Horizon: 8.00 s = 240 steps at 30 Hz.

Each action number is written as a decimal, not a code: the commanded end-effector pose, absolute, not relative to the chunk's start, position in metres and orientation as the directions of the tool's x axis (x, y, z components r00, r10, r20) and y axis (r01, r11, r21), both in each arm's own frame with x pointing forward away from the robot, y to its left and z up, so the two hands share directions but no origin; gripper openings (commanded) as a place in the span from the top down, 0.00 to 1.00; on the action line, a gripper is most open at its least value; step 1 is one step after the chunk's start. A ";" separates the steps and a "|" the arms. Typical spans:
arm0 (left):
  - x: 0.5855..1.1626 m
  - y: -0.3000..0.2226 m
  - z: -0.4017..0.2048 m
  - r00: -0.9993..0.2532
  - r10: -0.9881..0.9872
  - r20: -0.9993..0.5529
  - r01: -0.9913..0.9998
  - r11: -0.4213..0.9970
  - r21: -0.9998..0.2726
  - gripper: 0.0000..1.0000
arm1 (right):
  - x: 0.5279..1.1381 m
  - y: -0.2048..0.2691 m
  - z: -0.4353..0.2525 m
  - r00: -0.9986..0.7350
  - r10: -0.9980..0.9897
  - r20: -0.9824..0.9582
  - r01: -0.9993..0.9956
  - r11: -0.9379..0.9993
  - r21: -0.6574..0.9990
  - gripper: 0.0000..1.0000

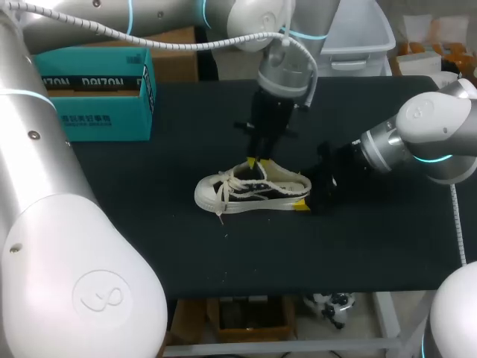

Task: Open the shoe tongue, take the insole out of the shoe, put the insole back into the shoe, and pack the shoe into the shoebox

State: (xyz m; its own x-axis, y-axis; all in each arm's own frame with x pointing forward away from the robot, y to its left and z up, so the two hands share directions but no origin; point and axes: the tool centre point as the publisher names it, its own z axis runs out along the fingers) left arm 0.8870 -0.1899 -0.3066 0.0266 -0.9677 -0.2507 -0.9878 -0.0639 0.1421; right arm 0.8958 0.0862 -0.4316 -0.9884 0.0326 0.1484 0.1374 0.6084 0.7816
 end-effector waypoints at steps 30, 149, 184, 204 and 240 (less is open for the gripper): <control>0.879 -0.078 -0.302 0.236 -0.935 0.263 -0.969 -0.205 0.140 1.00 | 0.895 0.089 -0.442 -0.988 0.029 0.150 0.137 0.605 0.784 1.00; 0.868 -0.189 -0.380 -0.993 0.088 0.072 0.085 0.995 -0.045 1.00 | 0.895 0.089 -0.442 -0.988 0.029 0.150 0.137 0.605 0.784 1.00; 0.852 -0.181 -0.418 -0.996 0.052 0.076 0.053 0.998 0.015 1.00 | 0.895 0.089 -0.442 -0.988 0.029 0.150 0.137 0.605 0.784 1.00; 0.859 -0.186 -0.420 -0.999 0.029 0.020 0.030 0.999 0.027 0.71 | 0.895 0.089 -0.442 -0.988 0.029 0.150 0.137 0.605 0.784 1.00; 0.905 -0.183 -0.498 -0.993 0.019 -0.113 0.011 0.998 0.069 0.85 | 0.895 0.089 -0.442 -0.988 0.029 0.150 0.137 0.605 0.784 1.00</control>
